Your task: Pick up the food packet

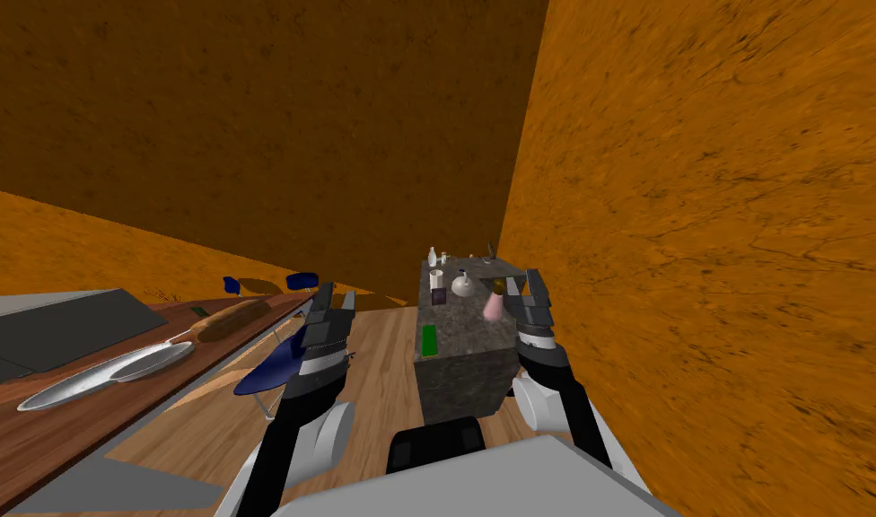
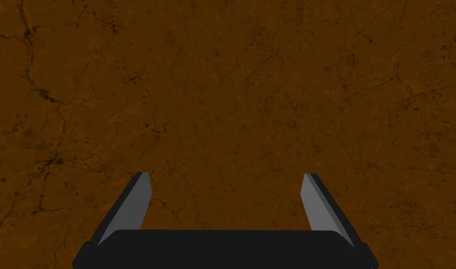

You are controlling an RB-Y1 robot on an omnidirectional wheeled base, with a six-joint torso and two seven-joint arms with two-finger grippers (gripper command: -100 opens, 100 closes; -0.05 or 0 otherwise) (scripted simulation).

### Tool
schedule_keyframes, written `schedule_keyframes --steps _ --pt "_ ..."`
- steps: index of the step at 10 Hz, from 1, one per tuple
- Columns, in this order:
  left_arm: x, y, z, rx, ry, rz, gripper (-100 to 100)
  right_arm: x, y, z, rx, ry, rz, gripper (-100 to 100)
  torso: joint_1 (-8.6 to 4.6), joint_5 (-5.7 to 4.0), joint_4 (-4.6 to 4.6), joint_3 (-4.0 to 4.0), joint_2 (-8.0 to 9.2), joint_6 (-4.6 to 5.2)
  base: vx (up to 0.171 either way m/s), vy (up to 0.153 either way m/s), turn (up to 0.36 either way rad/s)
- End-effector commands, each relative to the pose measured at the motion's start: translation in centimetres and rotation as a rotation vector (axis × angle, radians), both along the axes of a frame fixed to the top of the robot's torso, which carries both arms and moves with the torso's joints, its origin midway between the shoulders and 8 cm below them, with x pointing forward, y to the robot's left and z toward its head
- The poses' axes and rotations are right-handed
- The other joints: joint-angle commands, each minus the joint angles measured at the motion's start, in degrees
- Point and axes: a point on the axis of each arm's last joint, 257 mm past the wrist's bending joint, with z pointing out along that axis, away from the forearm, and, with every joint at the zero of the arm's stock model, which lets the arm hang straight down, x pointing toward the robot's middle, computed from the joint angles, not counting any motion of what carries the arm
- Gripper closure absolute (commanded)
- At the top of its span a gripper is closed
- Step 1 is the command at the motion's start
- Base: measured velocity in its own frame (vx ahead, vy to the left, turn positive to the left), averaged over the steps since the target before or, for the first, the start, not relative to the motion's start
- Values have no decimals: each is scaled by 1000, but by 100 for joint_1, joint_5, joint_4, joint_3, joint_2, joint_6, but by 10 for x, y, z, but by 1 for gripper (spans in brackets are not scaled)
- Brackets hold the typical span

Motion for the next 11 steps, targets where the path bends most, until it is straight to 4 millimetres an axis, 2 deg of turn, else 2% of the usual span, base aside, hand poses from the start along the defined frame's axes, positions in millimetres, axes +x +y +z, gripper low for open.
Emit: schedule_keyframes --steps 1,5,7,10,11 --pt "0 0 0 0 0 0 0 2 6 -3 -28 10 21 -100 0 0 0 0 0 0 -7 35 118" --pt "0 0 0 0 0 0 0 9 23 -18 -101 46 85 -100 44 10 3 9 15 -3 -36 95 175" --pt "0 0 0 0 0 0 0 14 37 -33 -142 77 133 -100 37 9 3 9 15 -3 -47 111 248" --pt "0 0 0 0 0 0 0 16 47 -44 -194 102 173 -100 33 8 2 5 8 -2 -12 81 156" --pt "0 0 0 0 0 0 0 18 54 -54 -216 123 200 -100 24 7 1 4 6 1 -31 83 318"
